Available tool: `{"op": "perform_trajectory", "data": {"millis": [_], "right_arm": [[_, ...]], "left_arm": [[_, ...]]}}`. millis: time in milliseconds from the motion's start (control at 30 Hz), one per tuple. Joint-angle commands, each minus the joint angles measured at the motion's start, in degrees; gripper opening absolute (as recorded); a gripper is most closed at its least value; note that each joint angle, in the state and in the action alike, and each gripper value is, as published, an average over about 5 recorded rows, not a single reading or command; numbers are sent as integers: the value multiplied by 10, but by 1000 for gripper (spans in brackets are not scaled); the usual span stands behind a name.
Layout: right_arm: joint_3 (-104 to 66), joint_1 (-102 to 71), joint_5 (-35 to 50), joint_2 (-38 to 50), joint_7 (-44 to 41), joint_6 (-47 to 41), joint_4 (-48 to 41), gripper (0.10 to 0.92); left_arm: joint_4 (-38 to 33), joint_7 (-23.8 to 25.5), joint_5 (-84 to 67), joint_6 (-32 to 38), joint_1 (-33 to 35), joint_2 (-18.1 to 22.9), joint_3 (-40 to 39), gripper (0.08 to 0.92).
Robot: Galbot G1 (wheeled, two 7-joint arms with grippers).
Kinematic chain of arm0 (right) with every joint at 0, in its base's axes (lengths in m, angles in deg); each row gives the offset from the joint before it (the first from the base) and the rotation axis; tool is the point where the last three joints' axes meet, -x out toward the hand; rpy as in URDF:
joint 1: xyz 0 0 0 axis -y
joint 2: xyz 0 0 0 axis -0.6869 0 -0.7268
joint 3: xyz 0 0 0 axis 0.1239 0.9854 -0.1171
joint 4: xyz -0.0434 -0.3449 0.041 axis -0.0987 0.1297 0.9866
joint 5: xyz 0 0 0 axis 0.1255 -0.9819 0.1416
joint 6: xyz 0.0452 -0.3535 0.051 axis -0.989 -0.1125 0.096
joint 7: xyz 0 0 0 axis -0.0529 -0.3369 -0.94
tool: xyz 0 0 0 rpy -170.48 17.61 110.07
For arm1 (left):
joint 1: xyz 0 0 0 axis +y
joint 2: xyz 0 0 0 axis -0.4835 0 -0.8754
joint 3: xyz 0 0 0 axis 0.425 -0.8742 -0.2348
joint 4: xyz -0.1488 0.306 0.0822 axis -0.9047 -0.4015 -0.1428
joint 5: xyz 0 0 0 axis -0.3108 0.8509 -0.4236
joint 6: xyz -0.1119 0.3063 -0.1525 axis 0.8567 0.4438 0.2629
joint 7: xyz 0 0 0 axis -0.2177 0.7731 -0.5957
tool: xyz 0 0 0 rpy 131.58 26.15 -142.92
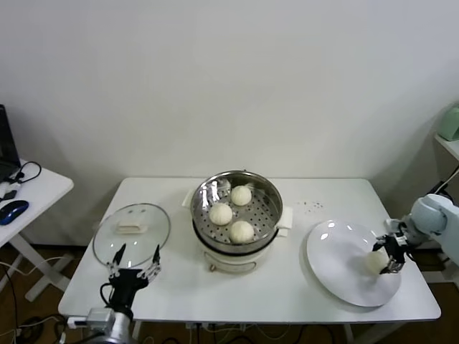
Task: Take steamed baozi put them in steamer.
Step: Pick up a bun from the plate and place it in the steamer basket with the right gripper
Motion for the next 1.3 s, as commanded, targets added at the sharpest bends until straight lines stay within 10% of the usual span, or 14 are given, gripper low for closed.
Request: {"op": "perform_trajectory", "data": {"millis": [33, 700, 1300], "right_arm": [[114, 145, 135, 11, -3, -37, 18, 695], [431, 543, 547, -239, 29, -112, -25, 704], [468, 465, 586, -384, 60, -131, -55, 704]], "left_arm": [[-2, 1, 3, -5, -2, 2, -3, 823], [-15, 3, 17, -6, -9, 0, -17, 823], [-39, 1, 7, -13, -11, -14, -11, 823]]}}
